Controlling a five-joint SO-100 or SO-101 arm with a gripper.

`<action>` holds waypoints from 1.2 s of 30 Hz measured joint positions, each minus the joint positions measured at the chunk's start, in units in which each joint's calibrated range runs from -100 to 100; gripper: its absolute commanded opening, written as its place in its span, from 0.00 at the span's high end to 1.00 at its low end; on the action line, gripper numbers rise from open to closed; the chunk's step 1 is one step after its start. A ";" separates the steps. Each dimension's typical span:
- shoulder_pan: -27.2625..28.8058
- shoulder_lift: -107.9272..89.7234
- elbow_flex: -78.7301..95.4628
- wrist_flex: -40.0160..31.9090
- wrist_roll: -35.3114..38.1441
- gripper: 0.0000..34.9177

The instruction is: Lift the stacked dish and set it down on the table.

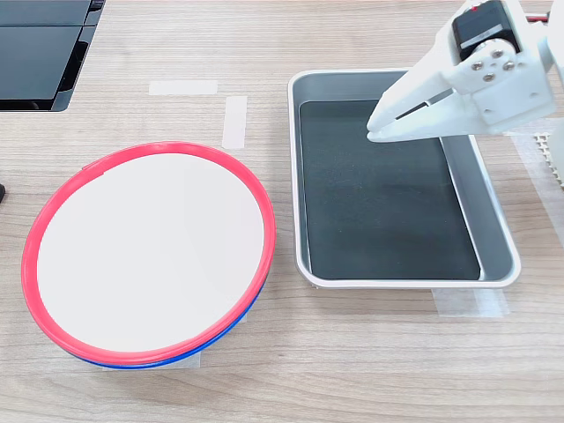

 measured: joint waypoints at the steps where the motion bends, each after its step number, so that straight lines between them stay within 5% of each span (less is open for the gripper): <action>1: 0.00 0.00 0.00 0.00 0.00 0.99; 36: 0.00 0.00 0.00 0.00 0.00 0.94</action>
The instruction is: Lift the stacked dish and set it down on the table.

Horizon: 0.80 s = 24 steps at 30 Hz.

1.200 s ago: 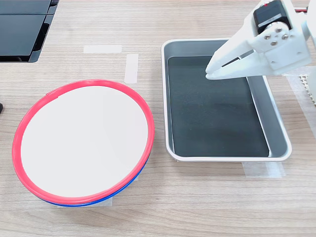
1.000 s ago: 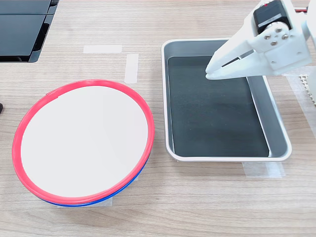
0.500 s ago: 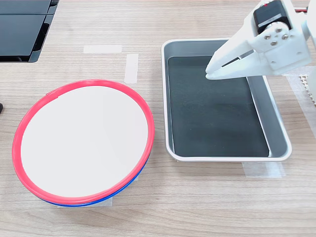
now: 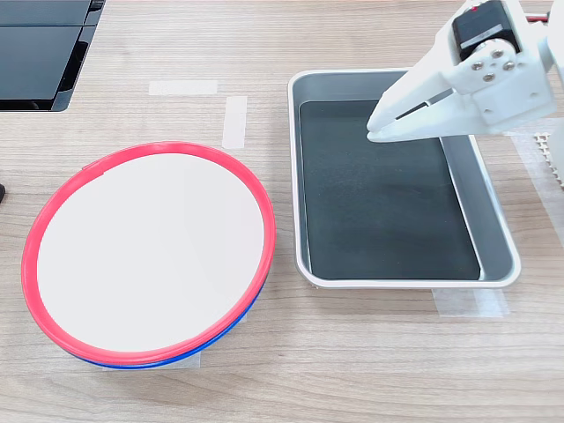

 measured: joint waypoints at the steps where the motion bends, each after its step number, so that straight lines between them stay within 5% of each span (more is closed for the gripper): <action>1: 0.00 0.00 0.00 0.00 0.00 0.95; 8: -0.97 0.00 0.00 0.00 0.44 0.98; 13: -4.34 6.14 -2.72 -1.39 0.98 0.77; 24: -12.83 41.43 -31.85 -1.47 7.67 0.62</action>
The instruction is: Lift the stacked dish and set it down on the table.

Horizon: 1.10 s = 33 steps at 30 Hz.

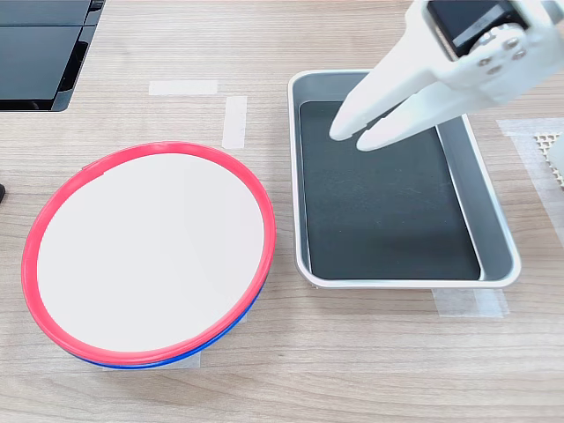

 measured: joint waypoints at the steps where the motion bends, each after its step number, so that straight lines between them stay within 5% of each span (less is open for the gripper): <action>1: -0.88 3.84 -3.27 0.00 0.39 0.62; 8: -2.74 25.92 -20.51 -0.08 1.17 0.53; 33: -5.40 53.62 -37.39 -6.44 2.00 0.55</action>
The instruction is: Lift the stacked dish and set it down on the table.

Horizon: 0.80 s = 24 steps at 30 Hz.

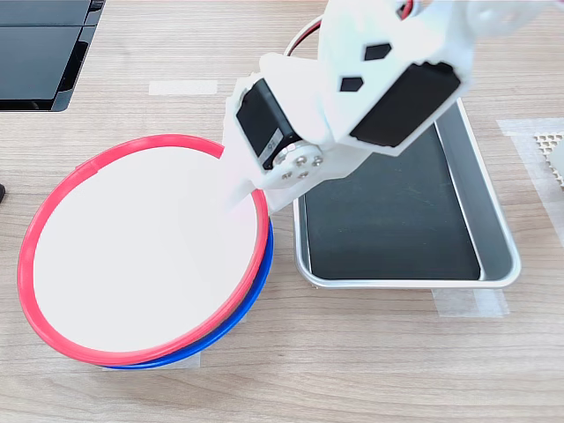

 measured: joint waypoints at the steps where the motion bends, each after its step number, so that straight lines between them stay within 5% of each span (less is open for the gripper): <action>1: -0.09 0.17 -0.18 0.00 0.00 0.55; 5: -0.88 2.39 -1.27 -0.90 0.29 0.62; 9: -1.59 4.18 -2.72 -1.31 -0.15 0.97; 24: -0.62 -0.77 -4.45 4.16 -0.78 1.00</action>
